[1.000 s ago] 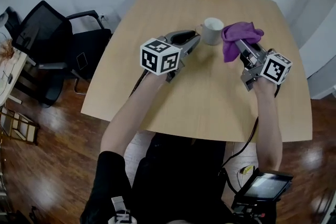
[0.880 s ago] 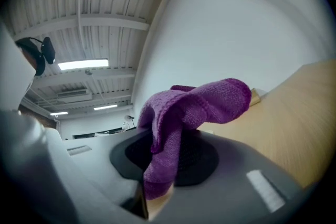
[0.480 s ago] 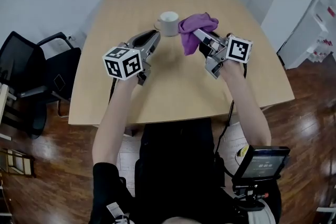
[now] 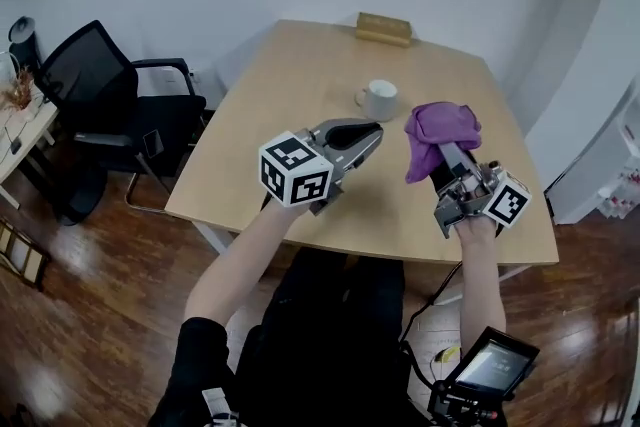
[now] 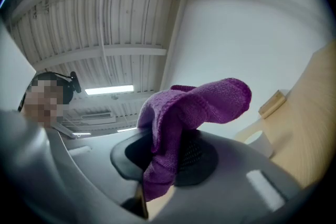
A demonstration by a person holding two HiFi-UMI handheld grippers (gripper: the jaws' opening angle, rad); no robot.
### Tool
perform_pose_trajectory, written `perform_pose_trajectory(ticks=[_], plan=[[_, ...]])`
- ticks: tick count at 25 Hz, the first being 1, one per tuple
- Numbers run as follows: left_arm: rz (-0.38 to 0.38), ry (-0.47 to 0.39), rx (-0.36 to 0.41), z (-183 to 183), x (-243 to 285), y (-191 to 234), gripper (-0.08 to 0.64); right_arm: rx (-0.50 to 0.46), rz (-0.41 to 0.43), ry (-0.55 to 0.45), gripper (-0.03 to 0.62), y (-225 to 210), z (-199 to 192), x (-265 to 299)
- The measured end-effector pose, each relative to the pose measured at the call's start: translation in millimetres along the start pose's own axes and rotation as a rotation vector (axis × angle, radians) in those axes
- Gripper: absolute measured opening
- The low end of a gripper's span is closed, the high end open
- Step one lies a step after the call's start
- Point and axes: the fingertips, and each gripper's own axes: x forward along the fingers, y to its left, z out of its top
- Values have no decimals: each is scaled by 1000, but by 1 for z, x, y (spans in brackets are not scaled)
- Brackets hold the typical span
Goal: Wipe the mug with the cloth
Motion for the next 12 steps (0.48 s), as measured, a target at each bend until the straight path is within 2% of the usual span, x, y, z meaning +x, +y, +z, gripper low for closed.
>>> perform_pose_trajectory(ticks=[5, 12], plan=[[-2, -41, 49, 18, -25, -44, 35, -89, 27, 4, 75, 54, 0, -12], [-13, -81, 67, 35, -64, -117, 23, -79, 71, 15, 75, 132, -25, -42]])
